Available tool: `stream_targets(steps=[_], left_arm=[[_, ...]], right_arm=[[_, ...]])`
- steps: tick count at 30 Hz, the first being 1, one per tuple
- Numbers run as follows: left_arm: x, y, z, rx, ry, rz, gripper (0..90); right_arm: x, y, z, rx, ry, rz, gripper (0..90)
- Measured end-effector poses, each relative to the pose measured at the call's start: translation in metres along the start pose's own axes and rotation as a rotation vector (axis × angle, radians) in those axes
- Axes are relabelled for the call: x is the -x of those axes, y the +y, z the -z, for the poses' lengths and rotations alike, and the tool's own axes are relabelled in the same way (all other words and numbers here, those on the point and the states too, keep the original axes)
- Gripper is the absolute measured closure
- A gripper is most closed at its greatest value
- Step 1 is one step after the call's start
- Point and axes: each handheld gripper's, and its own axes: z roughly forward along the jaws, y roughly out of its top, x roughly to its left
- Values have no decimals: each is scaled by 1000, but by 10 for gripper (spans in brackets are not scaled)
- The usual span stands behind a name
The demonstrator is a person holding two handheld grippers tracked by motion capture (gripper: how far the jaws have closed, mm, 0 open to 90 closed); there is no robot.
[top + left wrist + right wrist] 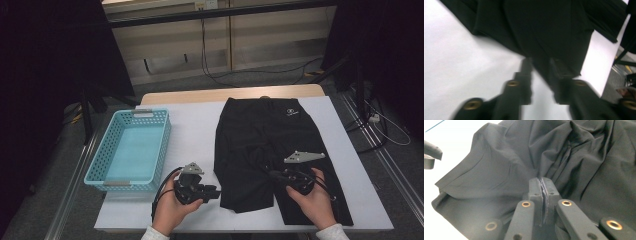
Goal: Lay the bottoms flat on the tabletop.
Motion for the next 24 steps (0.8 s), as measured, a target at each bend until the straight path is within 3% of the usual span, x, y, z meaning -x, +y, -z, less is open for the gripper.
stream_targets(steps=[3,6,10,15,21,24], left_arm=[[-4,0,-2,26,29,23,552],[-7,0,-6,26,45,25,508],[-9,1,-11,35,69,13,488],[-9,4,-16,52,68,17,507],[-6,5,-27,21,70,9,570],[-2,5,-29,1,43,18,648]], right_arm=[[-3,-1,-3,-15,3,18,877],[-5,0,-4,-24,-14,40,876],[-2,-1,0,-19,-42,20,877],[-3,-1,0,-15,-35,33,876],[-7,0,-2,-22,-35,45,876],[-4,0,1,-8,-48,33,870]])
